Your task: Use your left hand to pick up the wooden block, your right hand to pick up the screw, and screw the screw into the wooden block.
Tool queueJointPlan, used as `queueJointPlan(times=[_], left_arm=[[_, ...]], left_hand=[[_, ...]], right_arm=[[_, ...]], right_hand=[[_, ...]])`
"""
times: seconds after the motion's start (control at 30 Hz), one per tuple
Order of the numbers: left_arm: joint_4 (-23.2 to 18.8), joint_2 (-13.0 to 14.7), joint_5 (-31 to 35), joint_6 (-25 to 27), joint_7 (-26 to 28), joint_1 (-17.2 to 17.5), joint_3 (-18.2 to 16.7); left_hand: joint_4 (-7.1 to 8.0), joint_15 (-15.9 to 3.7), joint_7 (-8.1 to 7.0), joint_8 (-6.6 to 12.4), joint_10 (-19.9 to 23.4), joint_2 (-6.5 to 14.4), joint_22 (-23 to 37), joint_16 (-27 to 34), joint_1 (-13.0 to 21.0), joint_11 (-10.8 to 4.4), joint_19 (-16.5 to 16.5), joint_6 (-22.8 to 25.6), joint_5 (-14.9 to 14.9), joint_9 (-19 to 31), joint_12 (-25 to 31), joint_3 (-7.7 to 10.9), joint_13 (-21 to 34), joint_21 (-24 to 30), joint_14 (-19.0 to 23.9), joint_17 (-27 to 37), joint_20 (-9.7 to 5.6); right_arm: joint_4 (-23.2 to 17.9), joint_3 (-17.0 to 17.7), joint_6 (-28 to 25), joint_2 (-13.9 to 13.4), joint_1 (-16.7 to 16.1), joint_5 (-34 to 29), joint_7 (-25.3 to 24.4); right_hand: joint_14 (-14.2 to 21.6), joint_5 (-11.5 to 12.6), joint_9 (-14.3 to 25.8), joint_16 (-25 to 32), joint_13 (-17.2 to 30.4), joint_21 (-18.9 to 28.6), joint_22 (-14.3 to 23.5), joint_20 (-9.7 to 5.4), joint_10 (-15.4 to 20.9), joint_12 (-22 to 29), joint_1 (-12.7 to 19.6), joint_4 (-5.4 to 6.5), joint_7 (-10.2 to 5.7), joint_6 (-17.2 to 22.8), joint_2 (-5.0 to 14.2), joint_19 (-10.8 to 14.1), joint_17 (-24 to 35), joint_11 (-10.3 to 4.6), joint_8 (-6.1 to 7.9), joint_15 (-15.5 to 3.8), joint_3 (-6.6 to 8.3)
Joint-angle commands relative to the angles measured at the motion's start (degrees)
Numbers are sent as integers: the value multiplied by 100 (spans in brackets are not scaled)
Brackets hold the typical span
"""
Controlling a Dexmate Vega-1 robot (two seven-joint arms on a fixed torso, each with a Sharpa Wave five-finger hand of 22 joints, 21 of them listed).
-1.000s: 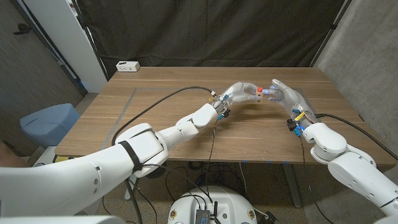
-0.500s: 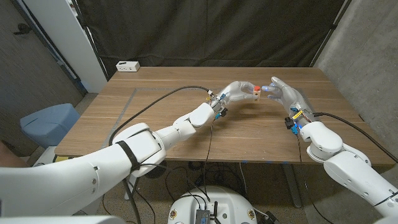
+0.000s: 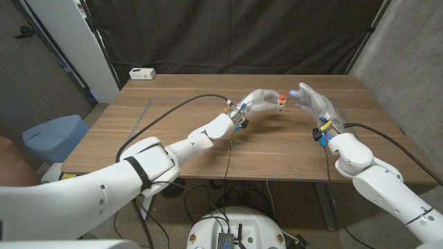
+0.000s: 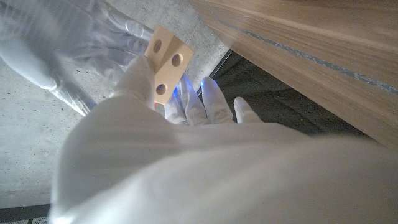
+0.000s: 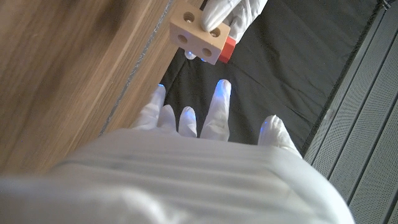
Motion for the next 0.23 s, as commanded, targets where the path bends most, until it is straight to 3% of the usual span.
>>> queueJointPlan(times=[0.03,0.23], left_arm=[[95,63,-20,-179,-129,-37,-52],[110,2,-5,-85,-15,-15,-60]], left_hand=[[109,-539,-313,32,552,142,16,16,-31,-499,-2,1214,22,28,365,160,125,11,17,11,1],[111,-542,-311,32,546,139,16,14,-37,-499,-1,1213,22,27,362,158,125,12,14,10,2]], right_arm=[[131,-258,92,88,313,-191,-22],[260,-297,186,57,436,-157,132]], right_hand=[[33,5,-4,-15,8,40,21,19,-30,-17,59,-10,-133,-334,-47,94,5,-3,-25,0,10],[1,5,-33,-44,6,23,16,-57,-101,-37,84,-18,-316,-1048,-73,138,8,-11,-69,-71,3]])
